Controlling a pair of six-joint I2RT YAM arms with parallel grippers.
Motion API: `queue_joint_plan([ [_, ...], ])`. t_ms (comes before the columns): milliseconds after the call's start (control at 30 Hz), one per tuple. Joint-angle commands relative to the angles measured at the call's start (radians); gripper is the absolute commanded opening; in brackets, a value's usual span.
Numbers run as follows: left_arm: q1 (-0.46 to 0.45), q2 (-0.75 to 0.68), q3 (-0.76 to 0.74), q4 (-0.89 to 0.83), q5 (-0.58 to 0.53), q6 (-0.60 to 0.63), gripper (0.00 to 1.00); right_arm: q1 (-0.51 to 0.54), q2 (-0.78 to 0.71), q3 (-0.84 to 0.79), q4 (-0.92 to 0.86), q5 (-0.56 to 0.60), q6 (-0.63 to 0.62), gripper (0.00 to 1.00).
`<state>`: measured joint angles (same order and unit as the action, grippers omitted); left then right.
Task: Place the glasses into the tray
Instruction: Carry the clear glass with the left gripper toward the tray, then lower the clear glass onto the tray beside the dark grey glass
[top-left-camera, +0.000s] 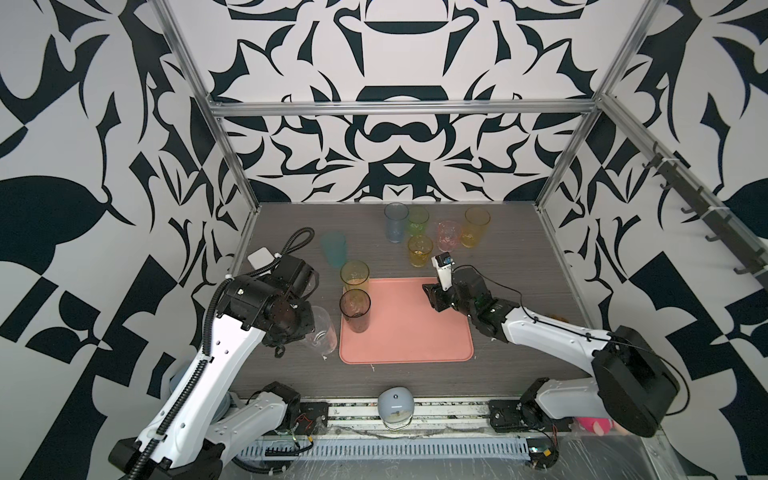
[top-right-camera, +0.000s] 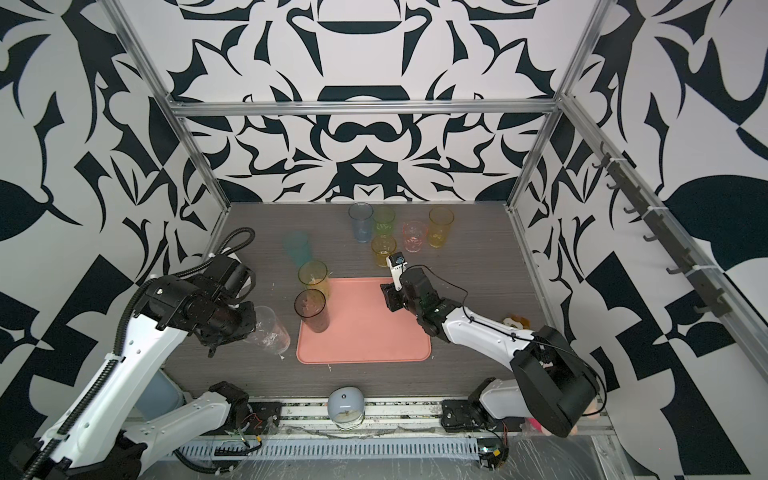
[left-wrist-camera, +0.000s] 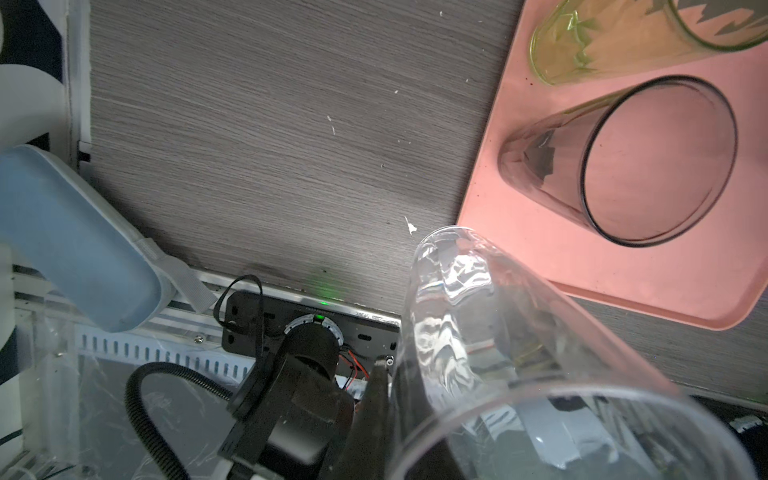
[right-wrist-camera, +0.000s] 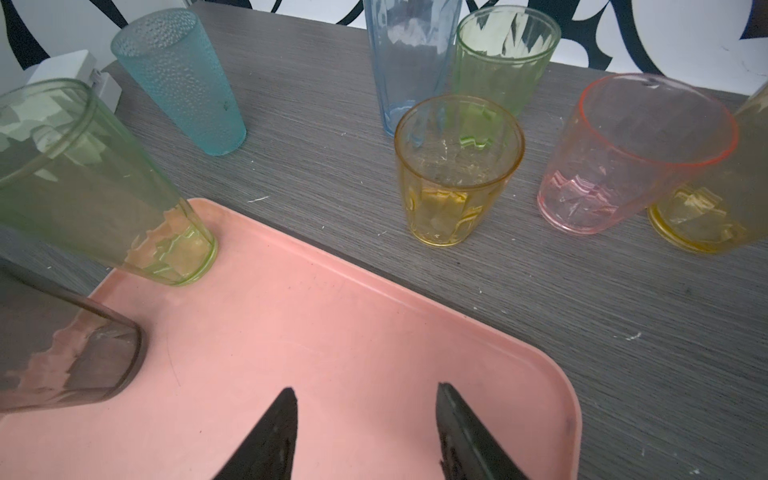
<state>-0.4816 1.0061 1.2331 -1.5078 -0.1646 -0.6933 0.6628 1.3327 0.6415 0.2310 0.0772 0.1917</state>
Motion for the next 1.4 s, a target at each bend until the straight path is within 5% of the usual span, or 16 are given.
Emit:
queue_joint_plan([
  [0,-0.039,-0.005,-0.033,0.032,0.01,-0.053,0.0,0.006,0.005,0.011,0.047,-0.003,-0.017,0.57],
  [667,-0.303,0.107,-0.091,0.168,-0.053,-0.203,0.0,0.015,-0.004,0.01,0.041,0.01,-0.026,0.56],
  [1367,-0.347,0.178,-0.177,0.275,-0.051,-0.231,0.0,0.018,-0.009,0.012,0.034,0.021,-0.029,0.56],
])
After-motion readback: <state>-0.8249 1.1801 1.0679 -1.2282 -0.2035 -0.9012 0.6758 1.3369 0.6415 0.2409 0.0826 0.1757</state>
